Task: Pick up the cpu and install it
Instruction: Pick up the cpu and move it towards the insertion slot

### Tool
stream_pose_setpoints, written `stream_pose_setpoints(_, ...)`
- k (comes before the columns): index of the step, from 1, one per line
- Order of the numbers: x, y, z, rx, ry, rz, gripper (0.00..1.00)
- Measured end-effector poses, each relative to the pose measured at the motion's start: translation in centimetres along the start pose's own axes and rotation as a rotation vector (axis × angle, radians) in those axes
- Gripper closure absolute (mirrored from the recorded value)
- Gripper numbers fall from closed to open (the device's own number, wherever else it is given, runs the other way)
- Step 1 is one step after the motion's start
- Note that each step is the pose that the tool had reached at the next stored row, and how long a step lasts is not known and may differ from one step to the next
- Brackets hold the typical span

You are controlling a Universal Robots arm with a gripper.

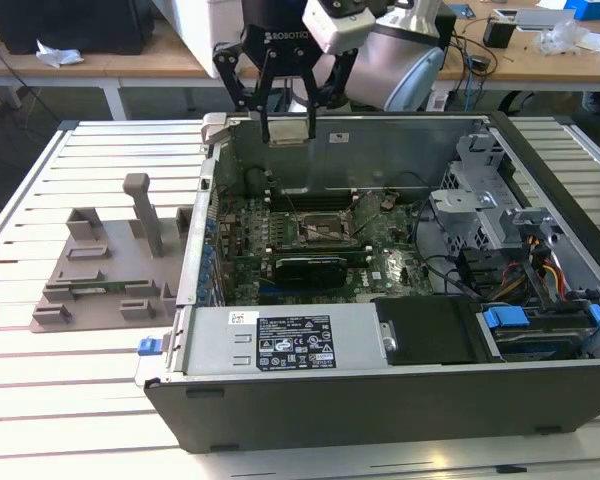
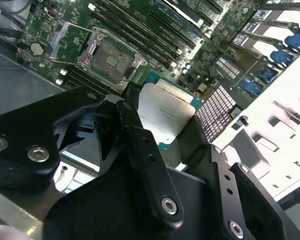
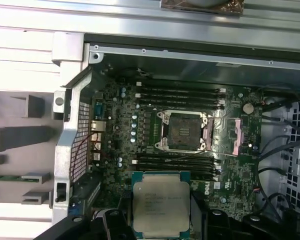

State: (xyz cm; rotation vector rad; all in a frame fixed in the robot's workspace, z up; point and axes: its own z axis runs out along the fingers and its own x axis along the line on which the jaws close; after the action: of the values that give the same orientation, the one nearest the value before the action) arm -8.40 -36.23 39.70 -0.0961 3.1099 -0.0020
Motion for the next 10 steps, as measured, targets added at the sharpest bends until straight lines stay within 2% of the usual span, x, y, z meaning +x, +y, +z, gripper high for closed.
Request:
stream_pose_setpoints(3,-0.65,-0.01,0.11,0.0,0.0,0.0,0.46)
stream_pose_setpoints(4,-1.18,-0.03,0.22,0.0,0.0,0.0,0.46)
stream_pose_setpoints(6,-1.62,-0.04,0.32,-0.0001,-0.0001,0.0,0.46)
stream_pose_setpoints(8,-2.48,-0.04,0.53,-0.0001,0.0,0.0,0.46)
stream_pose_setpoints(10,-2.91,0.0,0.76,0.0,0.0,0.0,0.46)
